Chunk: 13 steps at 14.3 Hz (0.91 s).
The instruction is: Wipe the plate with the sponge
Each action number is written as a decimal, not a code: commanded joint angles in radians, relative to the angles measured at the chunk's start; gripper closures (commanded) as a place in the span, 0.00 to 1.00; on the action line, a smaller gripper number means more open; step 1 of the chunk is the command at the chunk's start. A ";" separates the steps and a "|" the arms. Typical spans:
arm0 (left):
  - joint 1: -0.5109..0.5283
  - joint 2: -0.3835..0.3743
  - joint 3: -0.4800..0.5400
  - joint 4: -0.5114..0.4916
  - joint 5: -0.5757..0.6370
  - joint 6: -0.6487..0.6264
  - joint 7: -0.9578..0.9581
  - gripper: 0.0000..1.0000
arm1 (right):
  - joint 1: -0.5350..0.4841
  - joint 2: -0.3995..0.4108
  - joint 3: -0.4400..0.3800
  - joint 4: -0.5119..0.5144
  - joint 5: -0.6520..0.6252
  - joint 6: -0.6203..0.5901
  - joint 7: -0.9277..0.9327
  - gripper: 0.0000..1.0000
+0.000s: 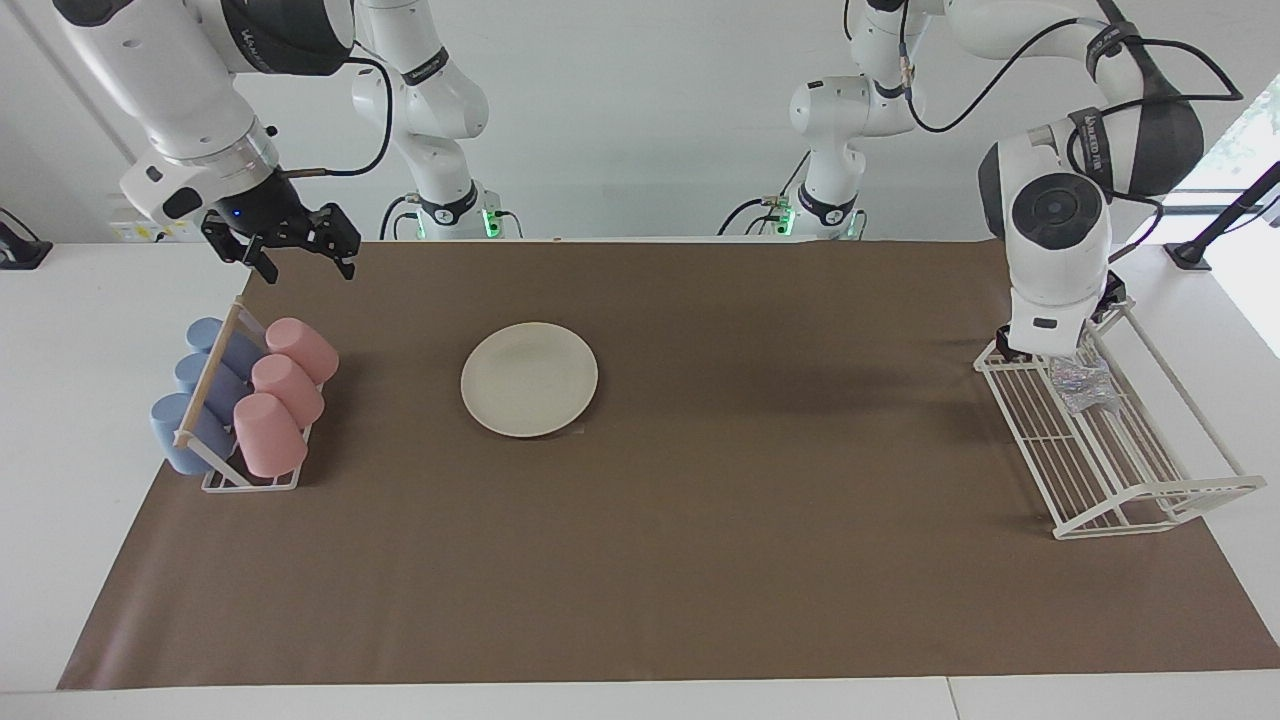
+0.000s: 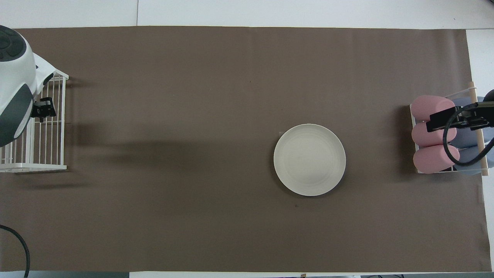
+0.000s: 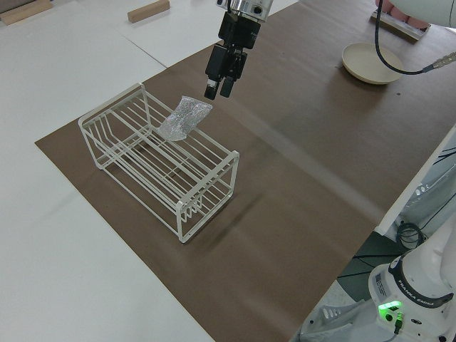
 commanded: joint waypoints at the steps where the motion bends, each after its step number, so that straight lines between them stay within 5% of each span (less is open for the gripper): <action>1: 0.034 -0.100 0.001 -0.019 -0.149 -0.019 0.041 0.00 | -0.015 -0.011 0.009 -0.007 -0.001 0.013 0.010 0.00; 8: 0.080 -0.260 0.022 -0.045 -0.511 -0.185 0.185 0.00 | -0.009 -0.014 0.009 -0.010 -0.001 0.008 0.019 0.00; 13: -0.158 -0.258 0.264 -0.059 -0.517 -0.121 0.182 0.00 | -0.006 -0.014 0.008 -0.014 -0.018 0.013 0.024 0.00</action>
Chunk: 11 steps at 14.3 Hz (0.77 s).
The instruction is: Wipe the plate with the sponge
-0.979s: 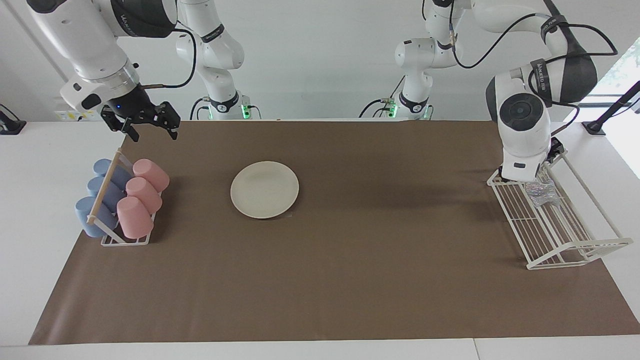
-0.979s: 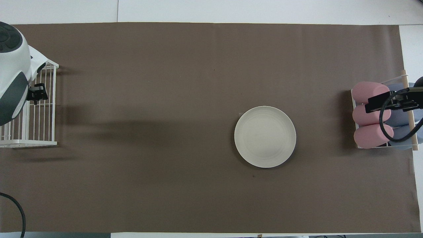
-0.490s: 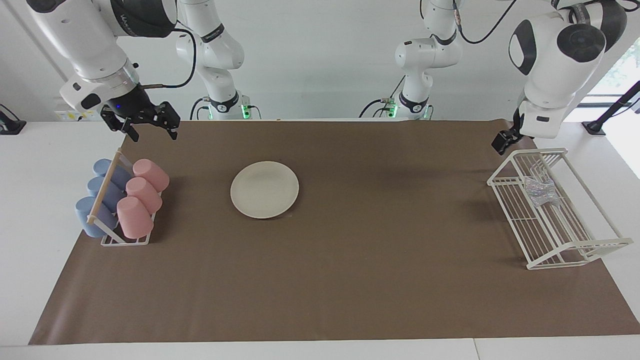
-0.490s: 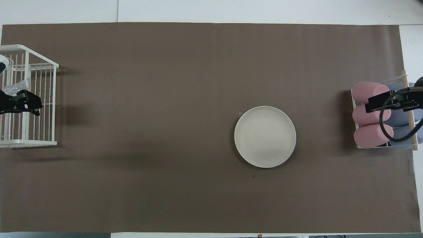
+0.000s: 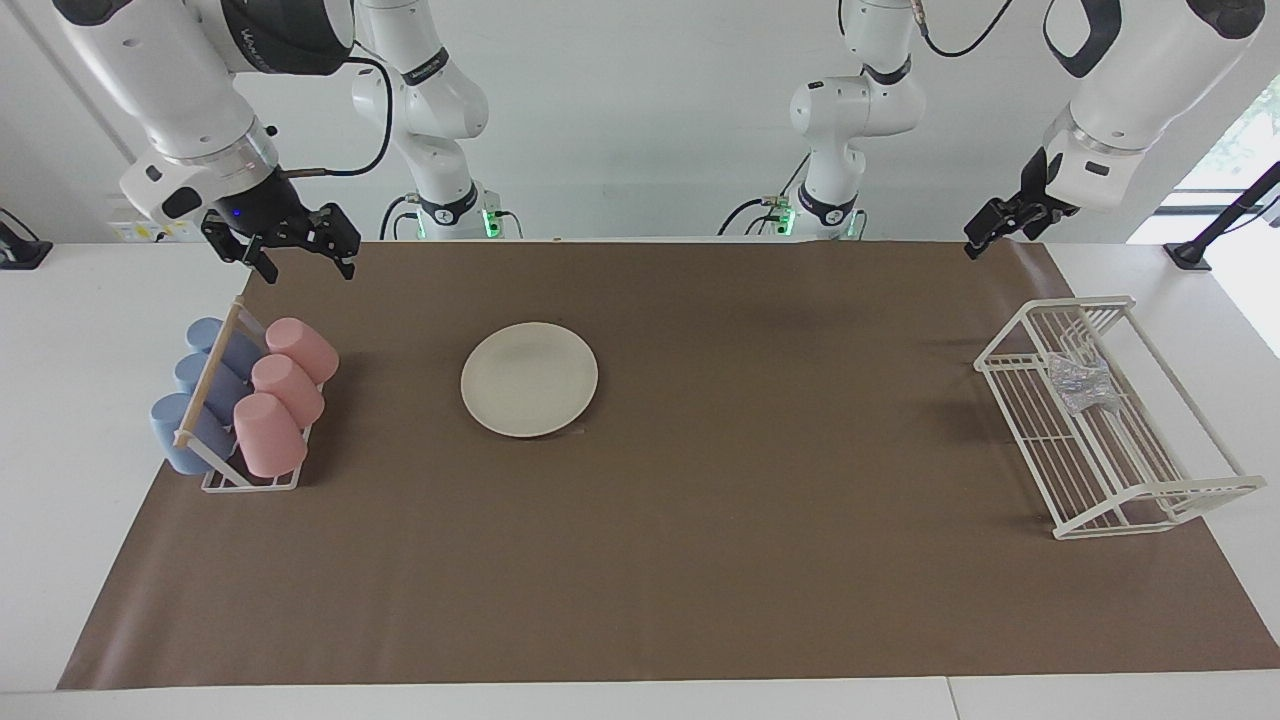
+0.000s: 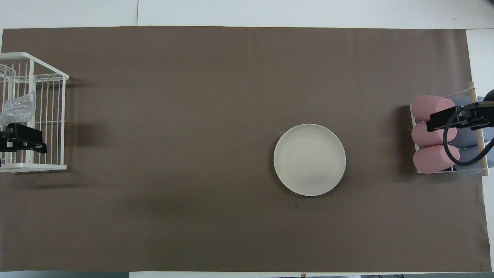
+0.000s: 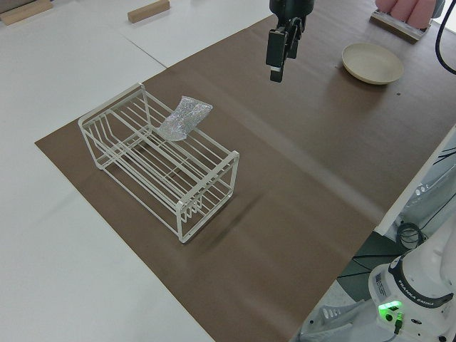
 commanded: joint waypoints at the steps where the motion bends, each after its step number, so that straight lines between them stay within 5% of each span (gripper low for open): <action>1: -0.082 0.024 0.106 -0.005 -0.017 0.070 0.007 0.00 | -0.006 -0.014 0.008 -0.014 -0.029 0.013 0.018 0.00; 5: -0.075 0.119 0.089 0.223 -0.016 -0.065 0.002 0.00 | -0.004 -0.005 0.008 0.001 -0.032 0.013 0.008 0.00; 11: -0.065 0.118 0.046 0.225 -0.022 -0.098 0.195 0.00 | -0.006 0.001 0.009 0.019 -0.034 0.011 0.007 0.00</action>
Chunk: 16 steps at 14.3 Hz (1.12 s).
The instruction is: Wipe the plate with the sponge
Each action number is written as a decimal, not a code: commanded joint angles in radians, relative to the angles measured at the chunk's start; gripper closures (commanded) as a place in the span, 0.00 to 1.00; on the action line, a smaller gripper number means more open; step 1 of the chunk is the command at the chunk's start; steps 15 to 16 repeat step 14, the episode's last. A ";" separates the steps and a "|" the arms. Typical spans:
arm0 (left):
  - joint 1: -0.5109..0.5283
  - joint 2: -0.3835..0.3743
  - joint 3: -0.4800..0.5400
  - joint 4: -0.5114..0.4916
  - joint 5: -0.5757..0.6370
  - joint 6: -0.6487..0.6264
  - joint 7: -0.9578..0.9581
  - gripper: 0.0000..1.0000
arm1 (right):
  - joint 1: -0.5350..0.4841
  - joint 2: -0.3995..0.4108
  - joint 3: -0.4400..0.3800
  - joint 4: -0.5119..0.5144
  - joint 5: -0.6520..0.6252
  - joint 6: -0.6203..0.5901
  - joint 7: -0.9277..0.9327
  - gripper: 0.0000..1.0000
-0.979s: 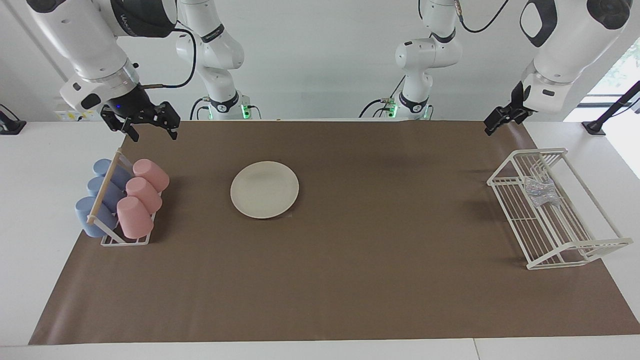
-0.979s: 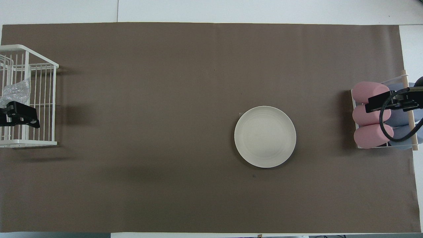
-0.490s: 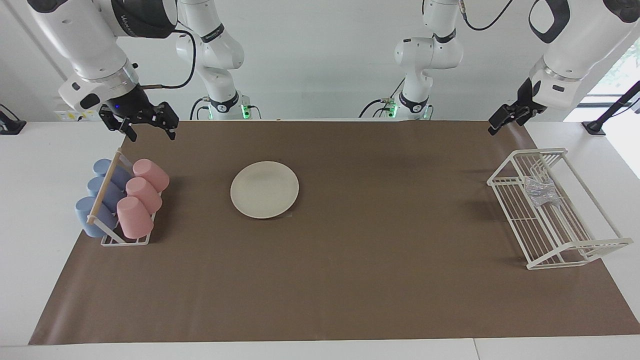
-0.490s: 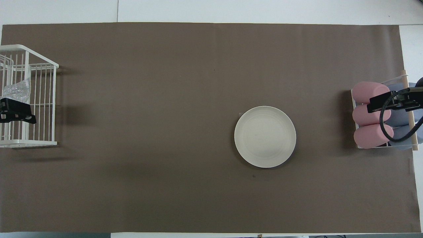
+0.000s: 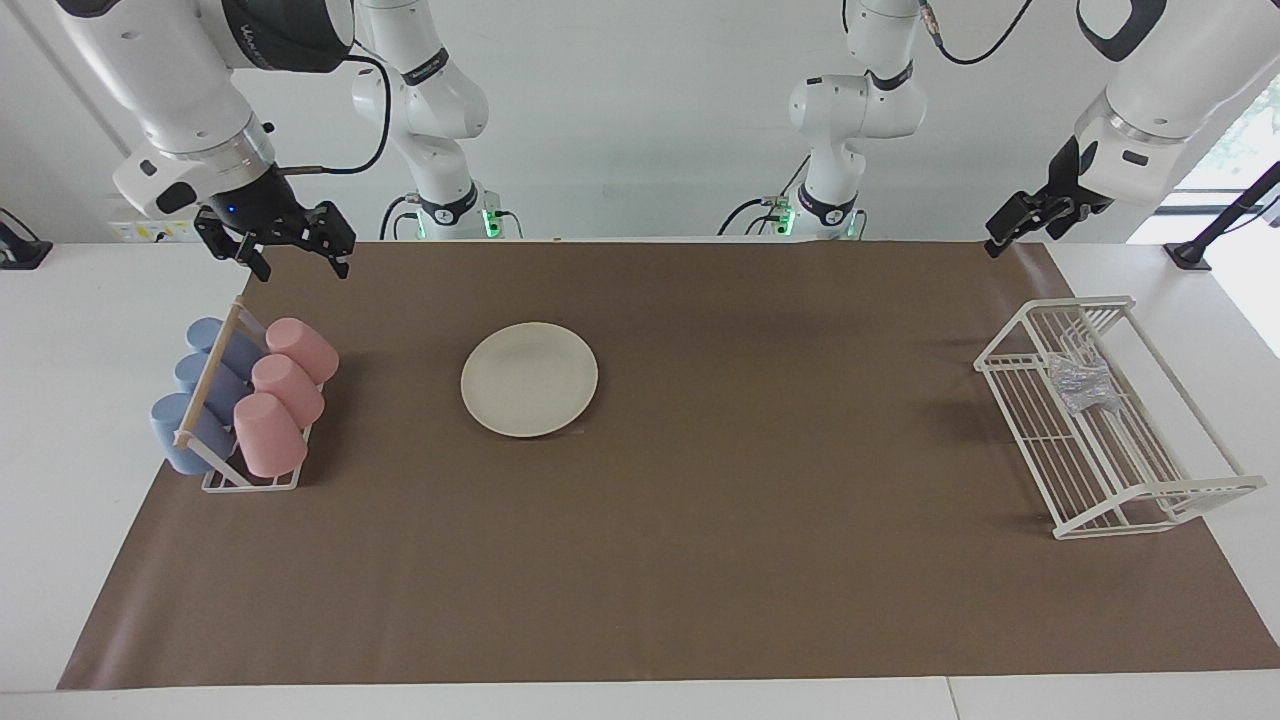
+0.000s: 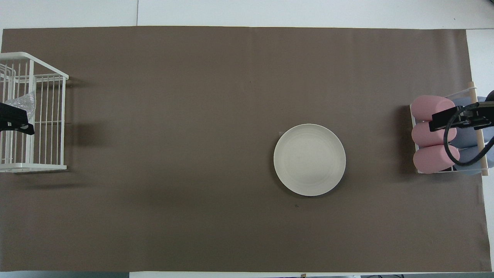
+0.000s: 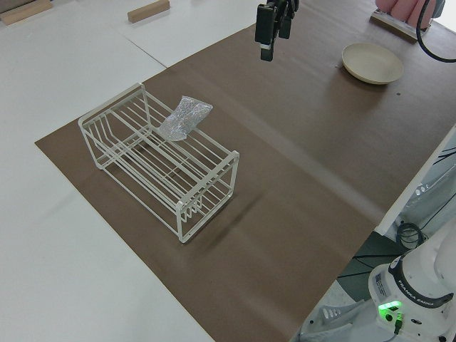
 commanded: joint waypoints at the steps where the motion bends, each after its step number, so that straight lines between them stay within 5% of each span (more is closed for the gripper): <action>1: -0.003 0.010 -0.005 0.003 -0.014 0.011 0.074 0.00 | -0.007 0.001 0.009 0.006 -0.013 0.010 0.007 0.00; 16: 0.021 0.000 -0.008 0.003 -0.013 0.024 0.063 0.00 | -0.004 0.000 0.009 0.006 -0.030 0.006 0.008 0.00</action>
